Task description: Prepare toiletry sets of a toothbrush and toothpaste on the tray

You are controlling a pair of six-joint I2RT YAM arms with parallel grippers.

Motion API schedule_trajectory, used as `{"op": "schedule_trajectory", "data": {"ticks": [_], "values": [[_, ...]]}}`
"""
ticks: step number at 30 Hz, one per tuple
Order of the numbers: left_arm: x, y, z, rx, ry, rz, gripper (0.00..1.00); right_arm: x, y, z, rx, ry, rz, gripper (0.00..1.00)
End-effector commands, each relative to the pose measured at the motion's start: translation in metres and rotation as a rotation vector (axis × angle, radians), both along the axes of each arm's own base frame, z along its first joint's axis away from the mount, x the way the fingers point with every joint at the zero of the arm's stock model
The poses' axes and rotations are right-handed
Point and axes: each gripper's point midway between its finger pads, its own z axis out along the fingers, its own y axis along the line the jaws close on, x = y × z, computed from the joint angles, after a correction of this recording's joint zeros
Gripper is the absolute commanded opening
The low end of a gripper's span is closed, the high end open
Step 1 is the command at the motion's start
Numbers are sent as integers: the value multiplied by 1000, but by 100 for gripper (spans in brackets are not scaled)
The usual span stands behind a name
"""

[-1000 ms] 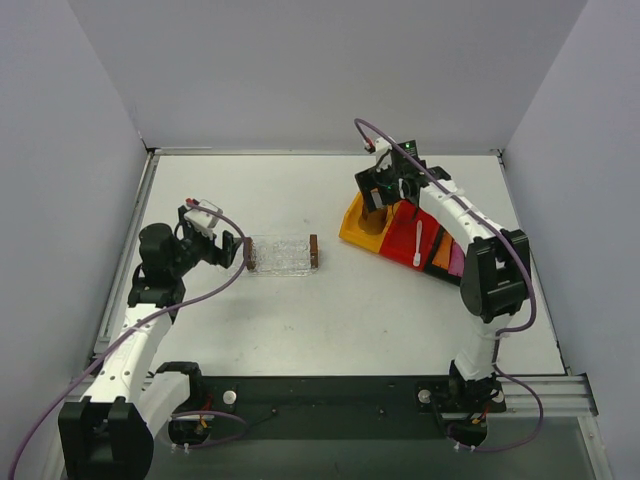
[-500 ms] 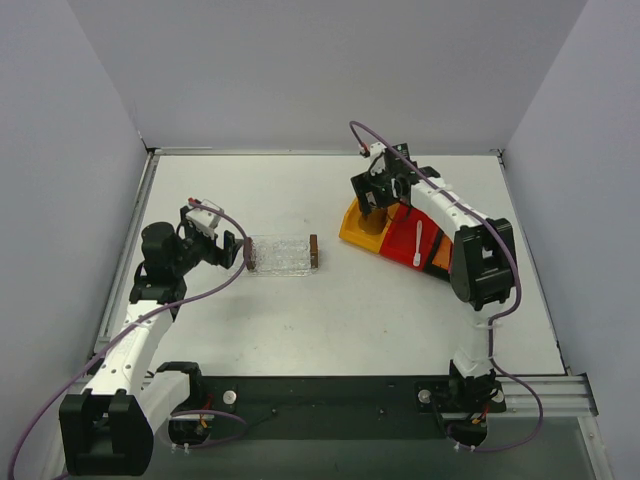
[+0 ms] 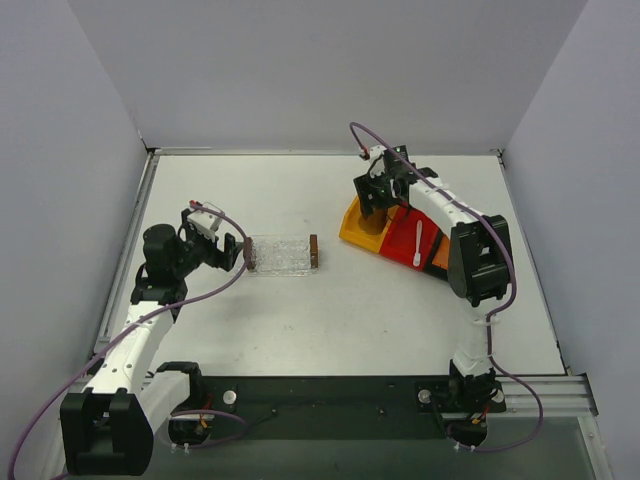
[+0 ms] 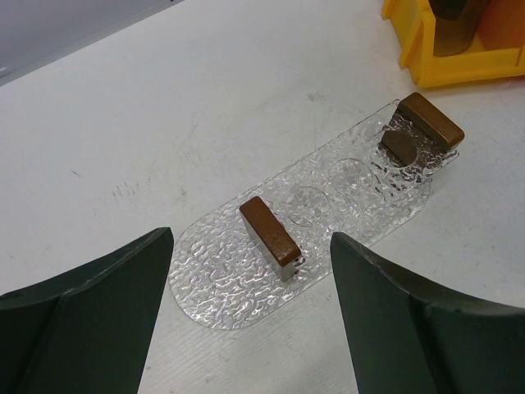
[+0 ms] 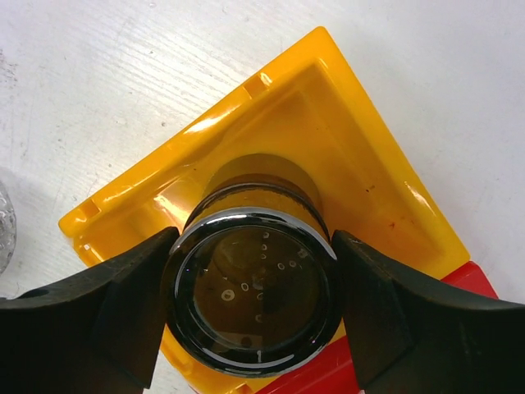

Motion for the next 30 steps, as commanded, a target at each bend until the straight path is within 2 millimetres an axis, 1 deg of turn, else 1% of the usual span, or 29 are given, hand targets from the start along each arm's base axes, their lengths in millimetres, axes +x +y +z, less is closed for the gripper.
{"op": "schedule_trajectory", "data": {"ticks": [1, 3, 4, 6, 7, 8, 9, 10, 12, 13, 15, 16, 18, 22, 25, 26, 30], "values": [[3, 0, 13, 5, -56, -14, 88, 8, 2, 23, 41, -35, -4, 62], [3, 0, 13, 9, -58, -15, 88, 7, 3, 25, 44, -34, -1, 57], [2, 0, 13, 9, -58, -16, 88, 7, 3, 26, 45, -34, 0, 53], [2, 0, 15, 13, -64, -16, 88, 6, 4, 30, 50, -34, 4, 48], [2, 0, 17, 13, -67, -16, 88, 6, 4, 32, 51, -35, 5, 43], [2, 0, 17, 12, -65, -17, 88, 6, 5, 34, 55, -35, 8, 41], [2, 0, 17, 12, -66, -16, 88, 6, 6, 38, 60, -35, 10, 39], [3, 0, 19, 12, -70, -19, 88, 6, 6, 40, 62, -38, 11, 35], [3, -1, 21, 11, -71, -23, 88, 5, 8, 46, 71, -41, 13, 29], [3, -2, 21, 9, -70, -28, 88, 6, 8, 50, 74, -48, 10, 23], [4, -3, 23, 3, -69, -35, 88, 4, 9, 58, 84, -55, 14, 14], [5, -4, 26, 3, -74, -40, 88, 5, 9, 63, 90, -64, 10, 6], [6, -4, 28, 1, -77, -41, 88, 4, 10, 72, 101, -74, 14, 0], [9, -8, 40, -12, -89, -57, 88, 2, 11, 87, 116, -94, 14, 0], [9, -13, 43, -30, -80, -77, 88, -2, 12, 98, 127, -104, 15, 0], [10, -15, 47, -34, -86, -84, 88, -3, 12, 99, 127, -102, 16, 0], [11, -22, 52, -59, -86, -112, 88, -10, 12, 116, 141, -119, 14, 0]]}}
